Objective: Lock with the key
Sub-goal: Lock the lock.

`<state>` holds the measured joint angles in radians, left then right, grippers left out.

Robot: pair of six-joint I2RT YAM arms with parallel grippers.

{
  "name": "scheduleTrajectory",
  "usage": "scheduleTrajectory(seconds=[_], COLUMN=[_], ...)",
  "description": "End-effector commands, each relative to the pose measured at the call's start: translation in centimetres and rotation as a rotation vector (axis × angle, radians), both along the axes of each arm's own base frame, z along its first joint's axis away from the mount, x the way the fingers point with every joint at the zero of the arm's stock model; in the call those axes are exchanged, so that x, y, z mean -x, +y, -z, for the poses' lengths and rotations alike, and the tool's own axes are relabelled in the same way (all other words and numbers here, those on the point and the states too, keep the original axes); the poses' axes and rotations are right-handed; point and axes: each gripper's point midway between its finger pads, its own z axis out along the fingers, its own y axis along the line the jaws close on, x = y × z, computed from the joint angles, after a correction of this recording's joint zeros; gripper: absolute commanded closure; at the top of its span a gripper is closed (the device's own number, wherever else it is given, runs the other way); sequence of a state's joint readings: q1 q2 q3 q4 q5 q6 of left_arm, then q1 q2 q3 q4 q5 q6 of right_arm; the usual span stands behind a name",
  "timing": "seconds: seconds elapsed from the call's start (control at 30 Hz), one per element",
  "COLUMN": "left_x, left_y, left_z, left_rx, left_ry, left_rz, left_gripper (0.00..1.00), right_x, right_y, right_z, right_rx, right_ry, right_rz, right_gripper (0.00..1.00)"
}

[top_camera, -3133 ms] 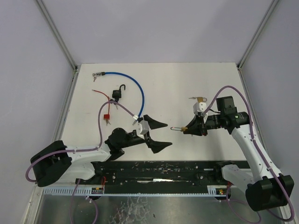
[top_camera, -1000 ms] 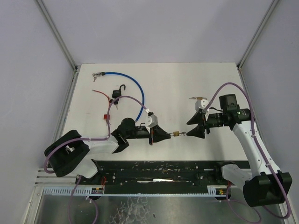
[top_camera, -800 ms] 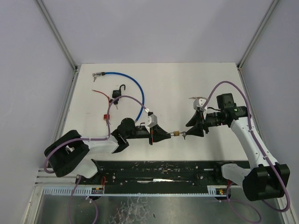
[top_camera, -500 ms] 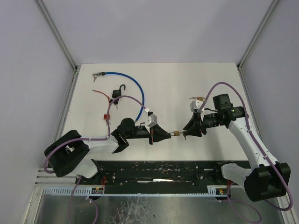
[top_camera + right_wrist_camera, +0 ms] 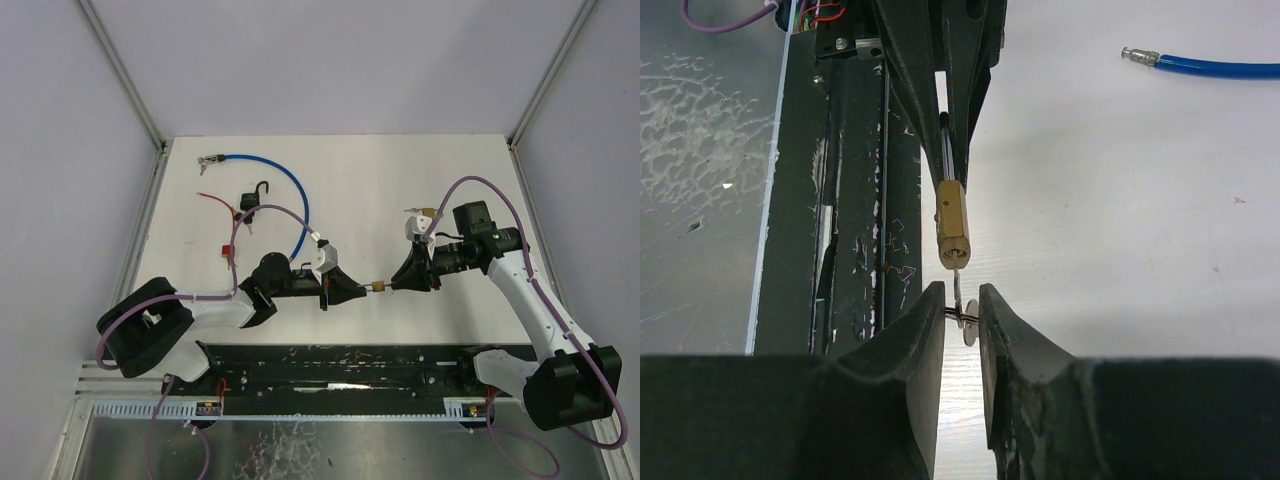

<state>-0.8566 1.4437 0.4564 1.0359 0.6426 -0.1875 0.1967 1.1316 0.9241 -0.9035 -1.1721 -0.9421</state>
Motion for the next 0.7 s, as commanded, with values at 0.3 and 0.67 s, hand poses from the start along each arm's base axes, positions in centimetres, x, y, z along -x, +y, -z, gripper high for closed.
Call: scheduleTrajectory(seconds=[0.3,0.67], left_x=[-0.7,-1.3], left_y=[-0.4,2.1], left_z=[-2.8,-3.0], left_rx=[0.079,0.093], left_ry=[-0.068,-0.103], left_rz=[-0.01,-0.059], left_gripper=[1.0,1.0], right_x=[0.8,0.7], right_y=[0.5,-0.2], right_z=[-0.8,-1.2], right_rx=[-0.018,0.041], right_ry=[-0.004,-0.083], right_rz=[-0.05,-0.07], right_gripper=[0.96,1.0])
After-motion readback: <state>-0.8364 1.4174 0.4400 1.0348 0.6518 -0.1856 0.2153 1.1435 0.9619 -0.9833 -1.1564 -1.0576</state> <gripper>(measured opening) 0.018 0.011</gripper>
